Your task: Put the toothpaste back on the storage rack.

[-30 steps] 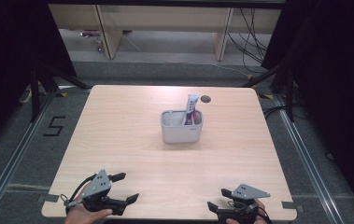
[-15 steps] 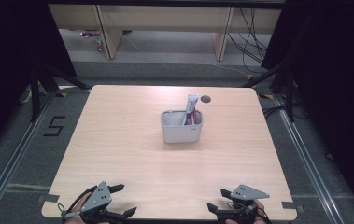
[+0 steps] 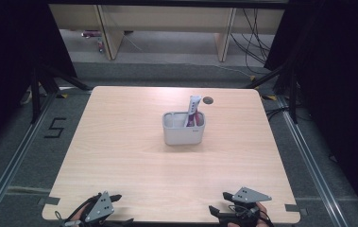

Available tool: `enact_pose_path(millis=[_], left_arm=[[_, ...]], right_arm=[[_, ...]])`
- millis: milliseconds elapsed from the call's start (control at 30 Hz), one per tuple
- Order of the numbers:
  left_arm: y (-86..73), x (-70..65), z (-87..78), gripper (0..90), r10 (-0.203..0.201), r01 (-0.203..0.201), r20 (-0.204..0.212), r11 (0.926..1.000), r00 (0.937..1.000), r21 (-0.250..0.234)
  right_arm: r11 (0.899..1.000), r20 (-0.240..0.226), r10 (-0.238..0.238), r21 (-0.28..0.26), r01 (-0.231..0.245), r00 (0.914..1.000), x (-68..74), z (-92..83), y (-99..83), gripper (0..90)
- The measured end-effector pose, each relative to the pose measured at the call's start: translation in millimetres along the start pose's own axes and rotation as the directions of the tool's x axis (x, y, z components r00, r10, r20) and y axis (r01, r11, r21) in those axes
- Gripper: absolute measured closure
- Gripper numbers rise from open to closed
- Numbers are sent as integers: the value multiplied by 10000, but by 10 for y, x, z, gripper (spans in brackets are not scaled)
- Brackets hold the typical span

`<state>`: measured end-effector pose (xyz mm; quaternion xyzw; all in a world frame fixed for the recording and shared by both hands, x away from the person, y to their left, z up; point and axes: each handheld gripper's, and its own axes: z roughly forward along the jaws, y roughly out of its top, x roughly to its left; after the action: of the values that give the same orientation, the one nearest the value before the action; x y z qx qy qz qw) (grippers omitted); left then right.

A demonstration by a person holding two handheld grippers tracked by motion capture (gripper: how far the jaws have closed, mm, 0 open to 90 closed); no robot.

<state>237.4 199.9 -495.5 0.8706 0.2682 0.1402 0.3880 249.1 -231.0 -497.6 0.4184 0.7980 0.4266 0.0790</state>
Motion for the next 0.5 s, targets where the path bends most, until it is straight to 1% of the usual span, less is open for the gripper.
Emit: enact_pose_path(millis=[33,67,133,167,233,267,300,333,367,467,500], left_arm=[[-5,-8,11,175,-238,238,69,9996,9997,-116],[-8,12,2,175,-157,157,-14,9998,9999,126],[-22,20,9,175,-328,328,-8,9993,9995,175],[-27,33,12,175,-259,263,-122,9993,9996,278],[-24,33,13,175,-271,269,76,9992,9996,298],[-21,40,11,175,-132,129,71,9992,9999,385],[-21,36,13,175,-128,125,96,9993,9999,340],[-19,39,16,175,-34,31,113,9995,9999,319],[-19,34,15,175,-31,28,77,9994,10000,341],[-21,30,19,175,-56,54,61,9995,10000,308],[-21,38,15,175,40,-41,39,9992,10000,388]], right_arm=[[9995,111,-306,-28,307,9995,-16,-1,3,266],[9995,92,-313,7,313,9995,-16,-1,5,266],[9995,95,-326,26,325,9994,-16,0,4,266],[9995,76,-320,37,320,9995,-18,2,4,266],[9994,57,-329,107,328,9994,-25,7,5,265],[9993,75,-372,100,372,9993,-28,9,4,265],[9996,-82,-263,101,264,9996,-23,4,3,265],[9989,-108,-449,98,450,9989,-37,7,6,265],[9987,-104,-493,84,494,9987,-40,11,5,265],[9992,-227,-379,112,381,9990,-39,12,5,265],[9993,-196,-368,100,370,9991,-37,13,4,265]])
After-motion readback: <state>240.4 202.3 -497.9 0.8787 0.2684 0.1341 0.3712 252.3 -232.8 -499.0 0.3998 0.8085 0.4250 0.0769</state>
